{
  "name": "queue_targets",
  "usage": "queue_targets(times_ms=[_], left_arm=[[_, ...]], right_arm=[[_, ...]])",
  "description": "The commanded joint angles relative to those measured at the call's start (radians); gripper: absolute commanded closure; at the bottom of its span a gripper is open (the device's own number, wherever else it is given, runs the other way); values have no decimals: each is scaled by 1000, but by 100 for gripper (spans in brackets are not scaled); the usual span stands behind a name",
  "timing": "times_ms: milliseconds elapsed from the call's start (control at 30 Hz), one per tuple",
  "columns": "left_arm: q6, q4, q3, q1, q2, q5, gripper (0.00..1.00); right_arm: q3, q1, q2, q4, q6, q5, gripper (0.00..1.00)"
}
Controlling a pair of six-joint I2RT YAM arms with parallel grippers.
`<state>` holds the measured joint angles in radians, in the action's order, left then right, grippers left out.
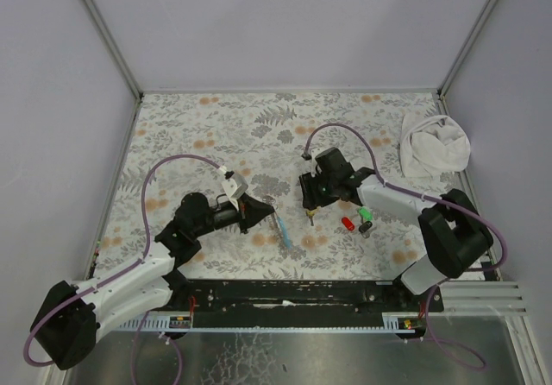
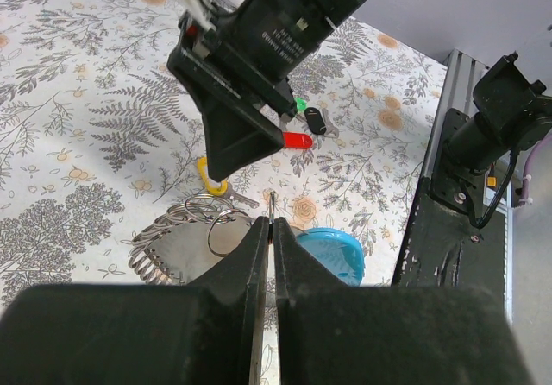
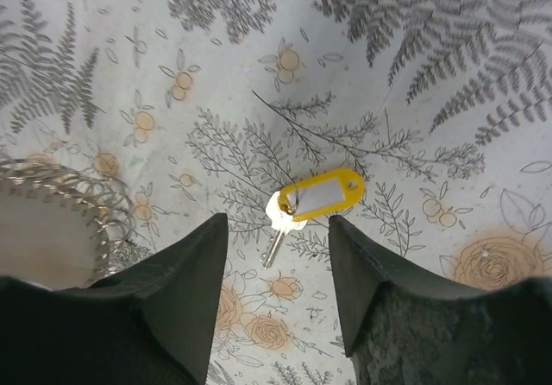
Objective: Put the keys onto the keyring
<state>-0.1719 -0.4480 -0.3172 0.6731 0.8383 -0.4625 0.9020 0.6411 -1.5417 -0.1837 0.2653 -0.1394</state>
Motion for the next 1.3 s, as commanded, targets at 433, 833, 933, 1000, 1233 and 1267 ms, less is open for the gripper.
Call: queue_targets(times_ms=[433,833,933,1000,1233,1267], left_arm=[[-20,-22,-6,0,-13,61,100],[-16,-18,-13,1,-3,35,100],[-15,-17,-14,0,0,31,100],[-15,-17,-15,0,2,31,100],[-15,-19,-16,0,4,28,100],[-15,-19,-16,0,4,27,100]], right_arm=[[108,-8,-166,-72,37,3,64],[103,-8,-161,-72,42,-18,77],[104,-8,-160,-71,45,-23,79],[103,-8,-160,-72,47,-27,82],[98,-8,-150,-76,48,-28,88],[96,-8,-149,-76,48,-28,89]])
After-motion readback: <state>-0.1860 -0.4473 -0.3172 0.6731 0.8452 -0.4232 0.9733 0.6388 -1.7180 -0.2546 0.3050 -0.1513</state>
